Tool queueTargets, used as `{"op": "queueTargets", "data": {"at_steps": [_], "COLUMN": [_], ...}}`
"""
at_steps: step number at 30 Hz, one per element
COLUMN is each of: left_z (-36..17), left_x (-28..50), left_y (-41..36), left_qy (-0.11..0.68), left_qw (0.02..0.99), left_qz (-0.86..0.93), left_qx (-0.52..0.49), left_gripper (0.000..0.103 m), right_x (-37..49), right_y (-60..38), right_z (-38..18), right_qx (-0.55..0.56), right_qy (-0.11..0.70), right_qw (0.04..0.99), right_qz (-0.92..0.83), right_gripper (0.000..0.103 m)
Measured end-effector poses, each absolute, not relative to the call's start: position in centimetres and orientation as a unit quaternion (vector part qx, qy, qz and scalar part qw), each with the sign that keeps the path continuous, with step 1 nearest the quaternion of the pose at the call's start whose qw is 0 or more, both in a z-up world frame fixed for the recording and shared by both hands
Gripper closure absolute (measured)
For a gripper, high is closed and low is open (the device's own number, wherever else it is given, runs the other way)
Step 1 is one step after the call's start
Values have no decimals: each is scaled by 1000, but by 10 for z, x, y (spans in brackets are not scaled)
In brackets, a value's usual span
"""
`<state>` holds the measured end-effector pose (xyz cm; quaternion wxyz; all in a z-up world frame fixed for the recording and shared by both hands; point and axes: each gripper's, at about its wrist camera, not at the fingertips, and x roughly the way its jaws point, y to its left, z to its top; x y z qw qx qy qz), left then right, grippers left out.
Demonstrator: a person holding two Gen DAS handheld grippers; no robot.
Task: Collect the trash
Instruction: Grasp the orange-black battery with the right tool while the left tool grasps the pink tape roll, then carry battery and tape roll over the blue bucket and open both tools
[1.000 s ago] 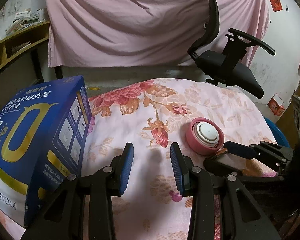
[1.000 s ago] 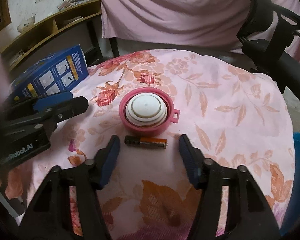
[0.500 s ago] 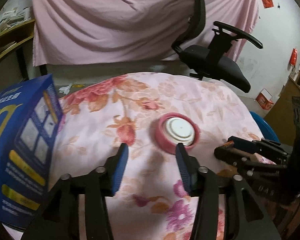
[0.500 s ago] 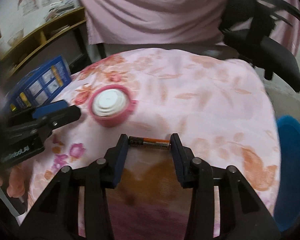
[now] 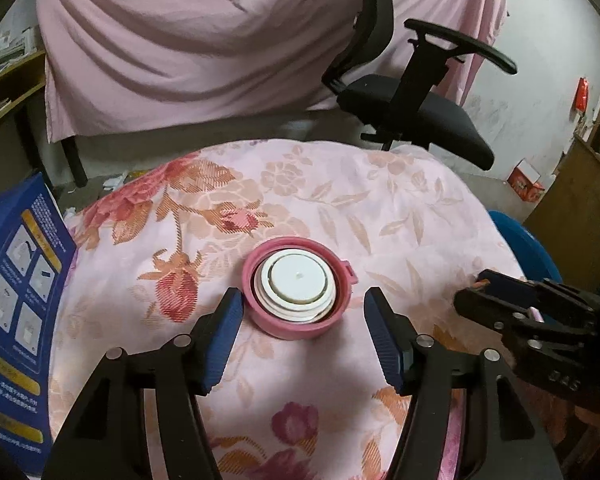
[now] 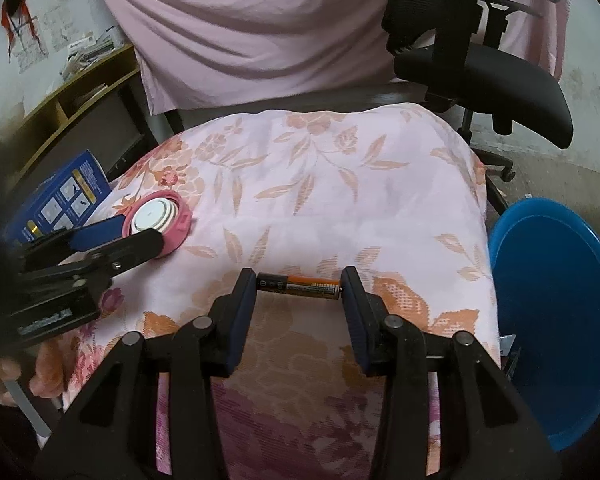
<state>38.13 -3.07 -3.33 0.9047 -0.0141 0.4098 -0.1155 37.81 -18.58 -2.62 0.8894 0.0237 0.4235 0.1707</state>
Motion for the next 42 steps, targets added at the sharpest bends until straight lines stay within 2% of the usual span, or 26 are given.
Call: {"op": "queueTargets", "data": {"at_steps": [14,19,29,37,42], "left_z": [-39,-40,-40,-28,-9], "left_x": [389,392,388,380,369], "left_y": [-38,-42,-40,-36,-37], "left_qy": [419,418,412,378,323], "left_qw": [903,904,905,915,933], "left_qz": [-98,-94,-105,-131,-144], "left_qx": [1,3,-3,-42,-69], "left_gripper": [47,51,51,51,51], "right_x": [376,376,375,371,365], "right_y": [-191,-191,-193,-199,-202], "right_z": [-26,-26,-24,-19,-9], "right_qx": [36,36,37,48,61], "right_qy": [416,415,410,389,351], "right_qw": [893,894,896,906,921], "right_qz": [168,168,166,161,160], "right_gripper": [40,40,40,40,40]}}
